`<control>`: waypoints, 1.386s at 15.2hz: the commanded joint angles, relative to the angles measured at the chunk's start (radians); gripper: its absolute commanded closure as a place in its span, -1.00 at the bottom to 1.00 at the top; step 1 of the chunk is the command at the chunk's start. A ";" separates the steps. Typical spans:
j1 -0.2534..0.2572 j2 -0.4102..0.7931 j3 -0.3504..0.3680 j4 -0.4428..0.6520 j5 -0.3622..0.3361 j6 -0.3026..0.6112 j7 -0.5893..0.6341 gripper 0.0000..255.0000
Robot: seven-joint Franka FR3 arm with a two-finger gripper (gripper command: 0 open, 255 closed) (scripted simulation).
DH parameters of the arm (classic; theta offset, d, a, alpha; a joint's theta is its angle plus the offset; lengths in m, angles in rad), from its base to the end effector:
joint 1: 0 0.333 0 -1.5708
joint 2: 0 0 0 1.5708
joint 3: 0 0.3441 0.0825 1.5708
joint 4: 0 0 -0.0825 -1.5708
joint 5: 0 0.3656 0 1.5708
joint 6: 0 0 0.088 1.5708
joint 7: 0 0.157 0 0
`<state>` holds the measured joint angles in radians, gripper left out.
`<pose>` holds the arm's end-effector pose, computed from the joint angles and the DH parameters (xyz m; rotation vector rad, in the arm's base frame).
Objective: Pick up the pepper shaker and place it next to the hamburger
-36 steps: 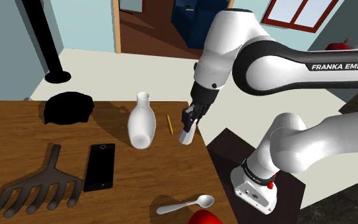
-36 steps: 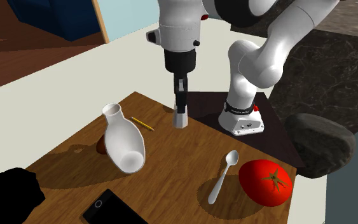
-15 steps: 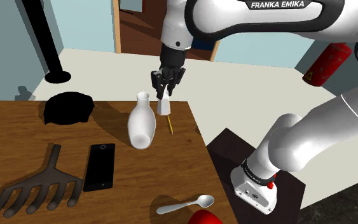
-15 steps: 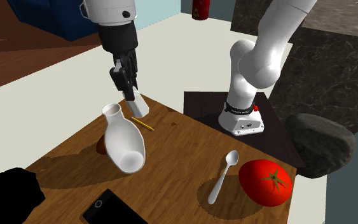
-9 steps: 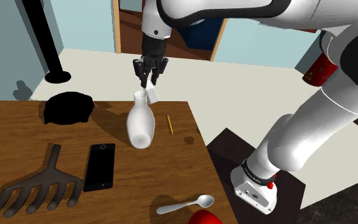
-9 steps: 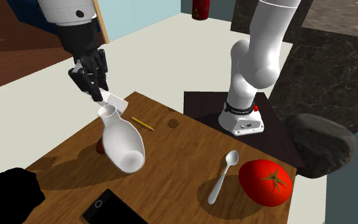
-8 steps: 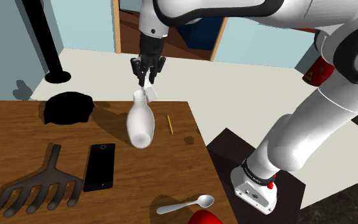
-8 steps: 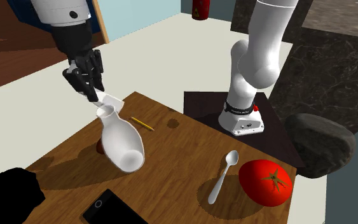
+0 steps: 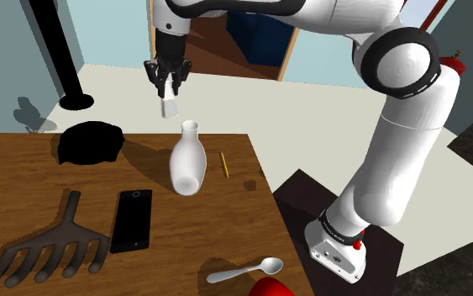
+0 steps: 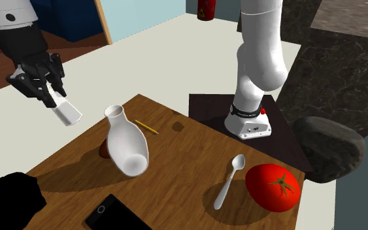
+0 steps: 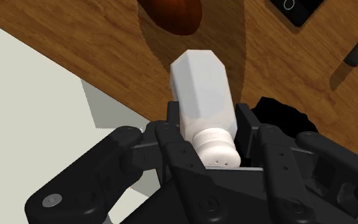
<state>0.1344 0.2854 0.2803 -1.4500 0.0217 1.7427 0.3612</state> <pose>0.5905 0.2405 0.5116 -3.0421 -0.0586 0.0314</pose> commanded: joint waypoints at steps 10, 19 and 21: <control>0.015 0.175 -0.013 0.148 -0.040 0.022 -0.007 1.00; 0.010 0.181 -0.016 0.035 -0.041 0.140 -0.013 1.00; 0.009 0.185 -0.017 0.014 -0.042 0.165 -0.014 1.00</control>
<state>0.1433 0.4652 0.2644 -1.4291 -0.0192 1.8953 0.3479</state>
